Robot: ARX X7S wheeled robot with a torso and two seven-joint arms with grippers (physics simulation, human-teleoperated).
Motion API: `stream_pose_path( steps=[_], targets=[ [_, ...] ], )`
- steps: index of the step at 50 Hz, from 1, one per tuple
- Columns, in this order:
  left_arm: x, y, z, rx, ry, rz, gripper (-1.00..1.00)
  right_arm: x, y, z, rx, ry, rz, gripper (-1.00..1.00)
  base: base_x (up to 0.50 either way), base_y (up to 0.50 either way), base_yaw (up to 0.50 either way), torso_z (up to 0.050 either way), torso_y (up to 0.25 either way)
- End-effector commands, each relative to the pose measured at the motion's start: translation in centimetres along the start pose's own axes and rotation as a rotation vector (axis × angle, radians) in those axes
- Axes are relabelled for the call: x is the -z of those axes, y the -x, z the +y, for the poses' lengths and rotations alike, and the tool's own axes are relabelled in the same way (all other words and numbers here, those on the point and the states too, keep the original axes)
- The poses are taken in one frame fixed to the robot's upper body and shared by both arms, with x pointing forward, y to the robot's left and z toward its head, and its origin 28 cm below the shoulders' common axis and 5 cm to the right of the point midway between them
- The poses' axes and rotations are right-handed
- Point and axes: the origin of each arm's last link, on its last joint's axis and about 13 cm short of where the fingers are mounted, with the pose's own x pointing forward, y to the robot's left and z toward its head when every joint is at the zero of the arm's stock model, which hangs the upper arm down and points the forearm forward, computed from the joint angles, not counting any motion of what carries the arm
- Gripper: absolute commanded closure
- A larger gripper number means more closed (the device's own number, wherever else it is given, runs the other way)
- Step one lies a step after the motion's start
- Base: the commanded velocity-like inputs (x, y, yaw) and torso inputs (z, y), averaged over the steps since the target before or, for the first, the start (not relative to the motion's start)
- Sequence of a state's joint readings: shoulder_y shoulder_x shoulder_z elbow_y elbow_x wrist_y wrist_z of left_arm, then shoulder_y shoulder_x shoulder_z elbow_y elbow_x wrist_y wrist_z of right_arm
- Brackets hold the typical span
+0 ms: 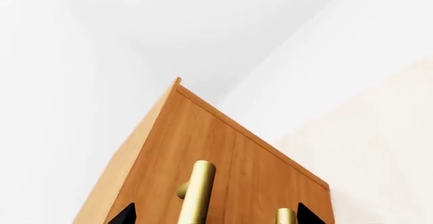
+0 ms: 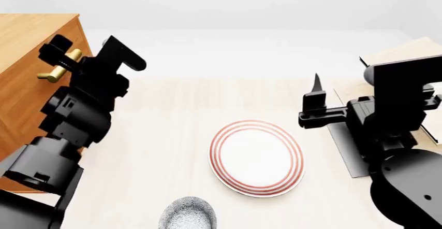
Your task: Open the top drawer of the cabinet and put the bowl in it.
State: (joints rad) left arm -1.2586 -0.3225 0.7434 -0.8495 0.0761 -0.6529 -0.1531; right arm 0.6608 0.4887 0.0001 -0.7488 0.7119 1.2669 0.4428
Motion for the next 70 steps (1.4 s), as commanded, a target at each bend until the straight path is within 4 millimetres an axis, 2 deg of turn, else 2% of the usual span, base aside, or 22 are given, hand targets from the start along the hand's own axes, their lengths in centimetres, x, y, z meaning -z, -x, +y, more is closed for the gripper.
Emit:
stream_pose_path(
  steps=[1, 39, 62, 63, 70],
  targets=[
    [0.7, -1.0, -0.2, -0.016, 0.004, 0.047, -1.00, 0.5, -0.3, 0.2, -0.002, 0.003, 0.011, -1.00, 0.00, 0.00, 0.00, 0.000, 0.000],
    [2.9, -1.7, 1.1, -0.071, 0.033, 0.158, -1.00, 0.3, -0.2, 0.6, -0.023, 0.019, 0.011, -1.00, 0.00, 0.00, 0.00, 0.000, 0.000],
    [3.8, -1.6, 0.5, -0.063, 0.041, 0.181, -1.00, 0.5, -0.4, 0.8, -0.033, 0.021, 0.015, -1.00, 0.00, 0.00, 0.00, 0.000, 0.000],
    [3.8, -1.6, 0.5, -0.063, 0.042, 0.181, 1.00, 0.5, -0.4, 0.8, -0.033, 0.021, 0.015, -1.00, 0.00, 0.00, 0.00, 0.000, 0.000],
    [3.9, -1.6, 0.5, -0.063, 0.048, 0.181, 1.00, 0.7, -0.5, 0.8, -0.032, 0.018, 0.019, -1.00, 0.00, 0.00, 0.00, 0.000, 0.000]
  ],
)
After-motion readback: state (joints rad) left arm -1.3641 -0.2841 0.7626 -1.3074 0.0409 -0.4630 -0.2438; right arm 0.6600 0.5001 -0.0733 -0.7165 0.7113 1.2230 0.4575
